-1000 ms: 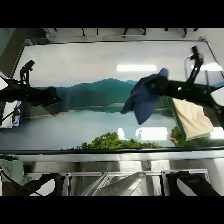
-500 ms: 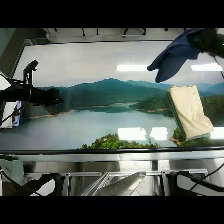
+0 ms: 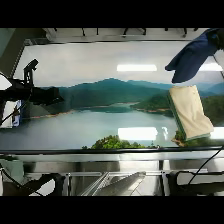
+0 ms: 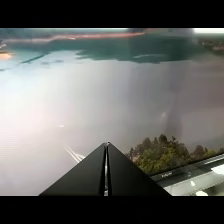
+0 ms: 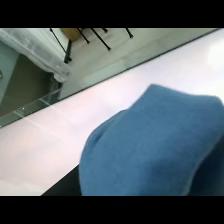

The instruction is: Fold the shirts.

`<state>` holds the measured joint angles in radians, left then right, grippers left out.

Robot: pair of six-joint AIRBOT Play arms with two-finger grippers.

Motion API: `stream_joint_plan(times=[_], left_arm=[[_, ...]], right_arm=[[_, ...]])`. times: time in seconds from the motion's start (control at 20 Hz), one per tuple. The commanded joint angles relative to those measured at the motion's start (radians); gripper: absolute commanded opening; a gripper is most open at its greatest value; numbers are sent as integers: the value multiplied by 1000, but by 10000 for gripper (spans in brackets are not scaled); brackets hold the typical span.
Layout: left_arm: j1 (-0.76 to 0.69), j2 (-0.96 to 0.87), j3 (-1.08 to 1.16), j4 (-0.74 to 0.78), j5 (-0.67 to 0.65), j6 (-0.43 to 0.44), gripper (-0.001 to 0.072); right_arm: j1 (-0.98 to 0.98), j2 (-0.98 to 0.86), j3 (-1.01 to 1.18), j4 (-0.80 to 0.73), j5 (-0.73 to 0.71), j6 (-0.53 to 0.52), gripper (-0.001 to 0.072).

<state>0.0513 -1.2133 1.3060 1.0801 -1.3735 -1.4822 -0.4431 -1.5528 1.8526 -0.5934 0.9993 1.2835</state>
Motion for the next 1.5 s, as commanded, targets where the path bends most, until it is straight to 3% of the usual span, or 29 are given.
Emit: stream_joint_plan(times=[0.0, 0.3, 0.65, 0.8, 1.2, 1.25, 1.3, 1.35, 1.4, 1.45], left_arm=[[-1, -22, 0, -2, -8, 1, 11], [-1, -44, 1, -1, -11, 26, 11], [5, -44, 0, 0, 17, 77, 11], [5, -44, 0, -1, 39, 80, 11], [5, -44, 0, -8, -46, 79, 11], [5, -43, 1, -8, -62, 79, 11], [5, -43, 0, -8, -77, 79, 11], [4, -43, 0, -8, -91, 79, 11], [5, -43, 0, -8, -99, 79, 11], [4, -43, 0, -8, -100, 79, 11]], right_arm=[[-36, -41, 9, -37, 75, 0, 21], [-70, -41, 9, -203, 306, 106, 21], [-90, 83, 3, -632, 632, 371, 20], [-92, 135, -100, -748, 736, 393, 21], [-93, 207, -592, -803, 451, 426, 22], [-93, 207, -603, -804, 416, 423, 52], [-93, 207, -604, -819, 398, 412, 296], [-94, 208, -600, -843, 394, 403, 657], [-97, 209, -596, -856, 394, 405, 711], [-108, 211, -591, -854, 402, 404, 711]])
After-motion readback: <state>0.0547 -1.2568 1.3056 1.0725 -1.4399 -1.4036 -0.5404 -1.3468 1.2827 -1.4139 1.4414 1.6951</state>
